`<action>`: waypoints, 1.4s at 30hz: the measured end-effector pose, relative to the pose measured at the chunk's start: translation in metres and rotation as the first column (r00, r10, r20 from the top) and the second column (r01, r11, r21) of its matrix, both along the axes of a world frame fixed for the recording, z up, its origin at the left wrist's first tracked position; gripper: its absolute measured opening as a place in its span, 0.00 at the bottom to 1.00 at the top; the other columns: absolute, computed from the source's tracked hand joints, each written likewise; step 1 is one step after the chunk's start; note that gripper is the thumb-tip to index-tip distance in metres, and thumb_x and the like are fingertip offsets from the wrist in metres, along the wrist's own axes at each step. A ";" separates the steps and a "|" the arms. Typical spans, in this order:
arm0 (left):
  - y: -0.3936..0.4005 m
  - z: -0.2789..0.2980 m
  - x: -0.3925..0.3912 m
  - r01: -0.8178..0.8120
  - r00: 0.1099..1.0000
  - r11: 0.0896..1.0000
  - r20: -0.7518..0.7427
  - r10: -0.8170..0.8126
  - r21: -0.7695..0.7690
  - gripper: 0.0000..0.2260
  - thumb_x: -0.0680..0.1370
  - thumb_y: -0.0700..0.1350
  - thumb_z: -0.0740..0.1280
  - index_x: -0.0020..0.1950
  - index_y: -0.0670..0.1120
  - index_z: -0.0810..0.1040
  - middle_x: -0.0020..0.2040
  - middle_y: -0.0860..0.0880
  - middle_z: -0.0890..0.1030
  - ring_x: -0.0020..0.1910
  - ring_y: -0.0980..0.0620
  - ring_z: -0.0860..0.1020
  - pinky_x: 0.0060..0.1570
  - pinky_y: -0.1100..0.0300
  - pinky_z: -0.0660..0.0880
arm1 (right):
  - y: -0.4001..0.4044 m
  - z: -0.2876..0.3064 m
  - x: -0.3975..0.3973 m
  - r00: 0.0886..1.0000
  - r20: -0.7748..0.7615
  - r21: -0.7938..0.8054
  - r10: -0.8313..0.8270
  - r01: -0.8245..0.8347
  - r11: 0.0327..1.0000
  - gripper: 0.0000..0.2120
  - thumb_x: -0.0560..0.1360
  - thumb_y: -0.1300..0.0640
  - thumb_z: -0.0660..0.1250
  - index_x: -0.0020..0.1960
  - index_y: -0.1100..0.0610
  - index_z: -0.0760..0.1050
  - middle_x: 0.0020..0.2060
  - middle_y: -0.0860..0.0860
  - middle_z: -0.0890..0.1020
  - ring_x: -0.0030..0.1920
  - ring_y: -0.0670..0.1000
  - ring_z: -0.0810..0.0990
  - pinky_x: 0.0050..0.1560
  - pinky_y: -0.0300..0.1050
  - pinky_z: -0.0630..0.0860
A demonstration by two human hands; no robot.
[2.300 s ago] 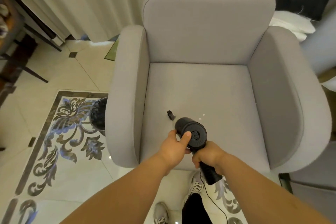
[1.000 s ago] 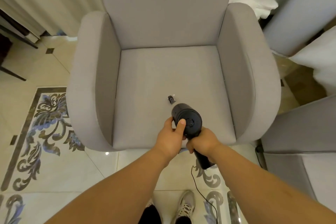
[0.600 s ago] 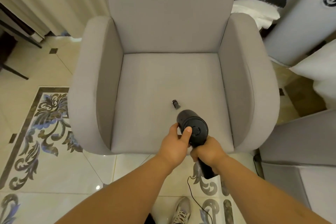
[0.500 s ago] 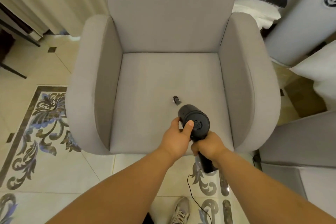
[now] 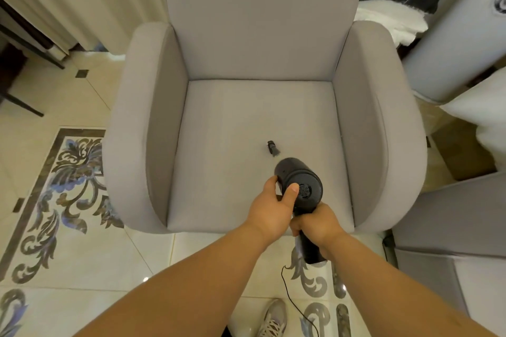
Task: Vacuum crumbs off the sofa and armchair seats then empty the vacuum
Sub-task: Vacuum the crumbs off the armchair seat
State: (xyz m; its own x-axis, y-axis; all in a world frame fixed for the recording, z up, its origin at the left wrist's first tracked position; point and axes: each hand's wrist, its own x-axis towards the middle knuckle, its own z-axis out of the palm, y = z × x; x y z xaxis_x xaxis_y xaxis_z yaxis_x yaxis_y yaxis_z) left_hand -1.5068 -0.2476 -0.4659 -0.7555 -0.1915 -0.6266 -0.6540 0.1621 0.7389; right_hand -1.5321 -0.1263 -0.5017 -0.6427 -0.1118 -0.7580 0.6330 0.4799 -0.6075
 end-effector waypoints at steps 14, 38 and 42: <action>-0.002 -0.002 0.046 -0.107 0.992 0.987 0.083 0.097 0.123 0.26 0.79 0.56 0.61 0.75 0.53 0.58 0.49 0.50 0.80 0.46 0.55 0.81 0.56 0.57 0.73 | 0.004 -0.008 0.035 0.976 0.179 -0.010 0.128 -0.128 0.992 0.15 0.56 0.71 0.70 0.41 0.59 0.79 0.35 0.56 0.79 0.38 0.58 0.77 0.36 0.47 0.76; 0.012 -0.010 0.134 -0.032 0.998 0.997 0.055 0.028 0.074 0.25 0.80 0.57 0.59 0.75 0.54 0.58 0.55 0.47 0.79 0.54 0.48 0.80 0.60 0.54 0.73 | 0.012 -0.009 0.132 0.994 0.104 -0.012 0.032 -0.031 0.999 0.14 0.59 0.74 0.69 0.41 0.61 0.79 0.35 0.56 0.80 0.37 0.56 0.76 0.36 0.44 0.73; -0.034 -0.008 0.170 -0.116 0.991 0.993 0.063 0.115 0.013 0.23 0.80 0.57 0.58 0.74 0.55 0.60 0.54 0.48 0.79 0.48 0.52 0.81 0.53 0.59 0.73 | -0.039 -0.014 0.157 0.984 0.136 -0.090 0.118 -0.107 0.990 0.17 0.59 0.73 0.69 0.45 0.60 0.80 0.37 0.55 0.81 0.38 0.56 0.76 0.35 0.43 0.73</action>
State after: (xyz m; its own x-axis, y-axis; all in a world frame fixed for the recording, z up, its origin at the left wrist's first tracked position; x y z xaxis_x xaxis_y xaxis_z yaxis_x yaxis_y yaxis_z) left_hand -1.3371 -0.2815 -0.4742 -0.6883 -0.2641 -0.6757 -0.7125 0.0711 0.6981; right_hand -1.3748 -0.1657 -0.5162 -0.5104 -0.2432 -0.8248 0.6595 0.5048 -0.5570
